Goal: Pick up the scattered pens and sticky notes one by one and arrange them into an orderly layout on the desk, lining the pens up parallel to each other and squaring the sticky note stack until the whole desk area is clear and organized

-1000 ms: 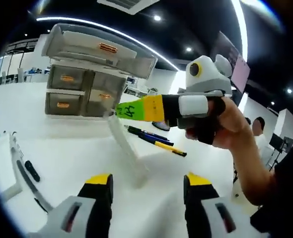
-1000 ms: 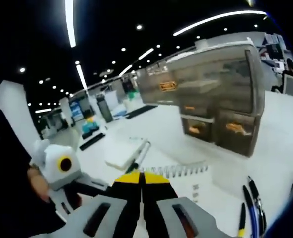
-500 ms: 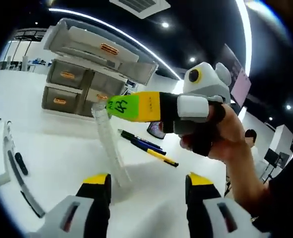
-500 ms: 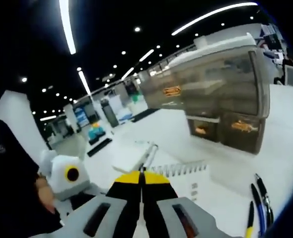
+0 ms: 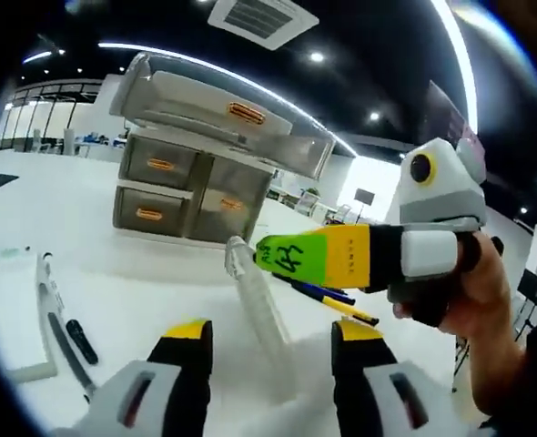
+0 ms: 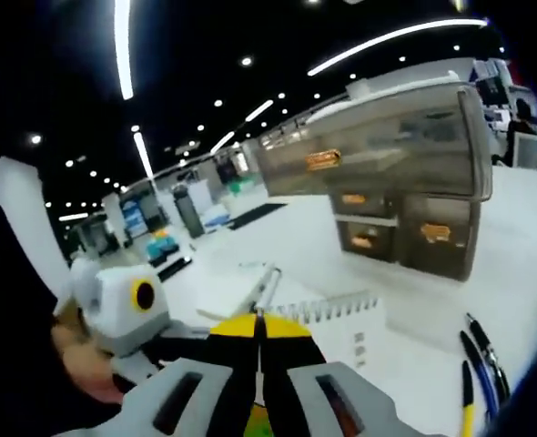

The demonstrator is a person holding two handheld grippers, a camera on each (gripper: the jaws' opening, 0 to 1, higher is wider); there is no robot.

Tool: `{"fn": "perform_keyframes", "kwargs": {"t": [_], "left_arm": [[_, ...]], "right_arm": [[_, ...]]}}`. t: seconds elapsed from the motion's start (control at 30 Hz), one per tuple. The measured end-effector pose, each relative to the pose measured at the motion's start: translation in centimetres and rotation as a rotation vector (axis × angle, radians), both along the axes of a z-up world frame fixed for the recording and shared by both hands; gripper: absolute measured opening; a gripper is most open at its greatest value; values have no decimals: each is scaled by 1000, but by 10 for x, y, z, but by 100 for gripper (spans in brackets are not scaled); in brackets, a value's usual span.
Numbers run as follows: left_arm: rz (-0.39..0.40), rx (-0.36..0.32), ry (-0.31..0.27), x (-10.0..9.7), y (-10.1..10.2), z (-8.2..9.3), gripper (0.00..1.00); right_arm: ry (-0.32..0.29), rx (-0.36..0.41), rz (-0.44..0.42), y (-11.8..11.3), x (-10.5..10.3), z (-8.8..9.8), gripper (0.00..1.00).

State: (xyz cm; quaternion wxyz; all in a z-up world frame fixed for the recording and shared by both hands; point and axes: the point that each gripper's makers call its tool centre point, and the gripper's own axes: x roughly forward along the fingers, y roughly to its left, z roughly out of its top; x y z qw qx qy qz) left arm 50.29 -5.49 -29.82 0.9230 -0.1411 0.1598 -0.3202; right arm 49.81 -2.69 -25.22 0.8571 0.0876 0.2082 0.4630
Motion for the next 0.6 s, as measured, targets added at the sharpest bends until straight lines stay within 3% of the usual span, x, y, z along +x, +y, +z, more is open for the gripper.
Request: {"fn": "perform_keyframes", "kwargs": {"t": [0.03, 0.3, 0.47, 0.6], "left_arm": [[3, -47, -6, 1, -1, 6, 41], [-18, -14, 8, 10, -8, 1, 37], [-18, -1, 0, 11, -9, 2, 26], [-13, -2, 15, 13, -11, -3, 28]], "right_arm": [[0, 3, -6, 0, 1, 0, 0], [-32, 10, -43, -7, 4, 6, 0], [-37, 33, -52, -9, 6, 8, 0], [-34, 33, -51, -9, 9, 5, 0]]}}
